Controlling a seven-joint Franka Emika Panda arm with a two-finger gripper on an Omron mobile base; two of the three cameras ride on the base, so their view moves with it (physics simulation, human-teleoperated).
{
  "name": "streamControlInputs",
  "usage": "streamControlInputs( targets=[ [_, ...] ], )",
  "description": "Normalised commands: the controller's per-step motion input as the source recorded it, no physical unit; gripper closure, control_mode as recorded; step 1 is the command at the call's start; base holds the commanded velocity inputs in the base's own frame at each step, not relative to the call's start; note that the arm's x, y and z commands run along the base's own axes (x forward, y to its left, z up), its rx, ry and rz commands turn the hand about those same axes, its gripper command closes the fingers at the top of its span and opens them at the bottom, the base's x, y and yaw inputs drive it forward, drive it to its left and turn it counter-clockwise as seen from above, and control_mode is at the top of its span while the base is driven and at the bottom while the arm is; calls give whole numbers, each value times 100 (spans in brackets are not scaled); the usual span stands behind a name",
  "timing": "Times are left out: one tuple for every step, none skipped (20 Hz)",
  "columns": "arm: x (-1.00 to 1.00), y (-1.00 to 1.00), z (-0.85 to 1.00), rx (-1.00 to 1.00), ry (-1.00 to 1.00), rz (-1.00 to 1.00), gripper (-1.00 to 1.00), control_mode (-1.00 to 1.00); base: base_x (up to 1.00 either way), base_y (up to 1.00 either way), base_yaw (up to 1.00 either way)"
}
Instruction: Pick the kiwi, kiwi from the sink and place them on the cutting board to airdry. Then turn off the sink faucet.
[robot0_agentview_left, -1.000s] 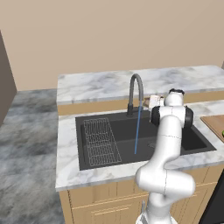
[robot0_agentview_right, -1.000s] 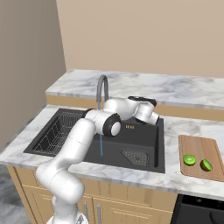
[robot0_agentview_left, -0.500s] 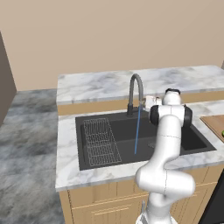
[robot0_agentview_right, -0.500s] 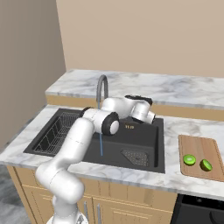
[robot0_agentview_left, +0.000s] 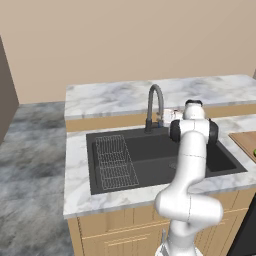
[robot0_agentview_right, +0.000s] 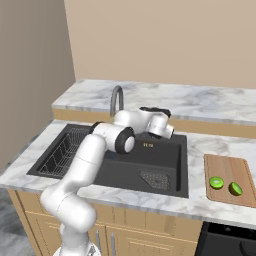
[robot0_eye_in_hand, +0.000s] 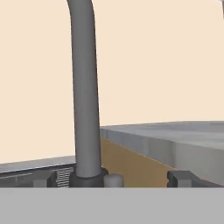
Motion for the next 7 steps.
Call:
streamControlInputs(
  targets=[
    [1, 100, 0, -4, 2, 6, -100, -100, 0, 0, 0],
    [0, 100, 0, -3, 3, 6, -100, -100, 0, 0, 0],
    [0, 100, 0, -3, 2, 6, -100, -100, 0, 0, 0],
    [0, 100, 0, -3, 2, 6, -100, -100, 0, 0, 0],
    [0, 100, 0, -3, 2, 6, -100, -100, 0, 0, 0],
    [0, 100, 0, -4, 2, 6, -100, -100, 0, 0, 0],
    [0, 100, 0, -4, 2, 6, -100, -100, 0, 0, 0]
  ],
)
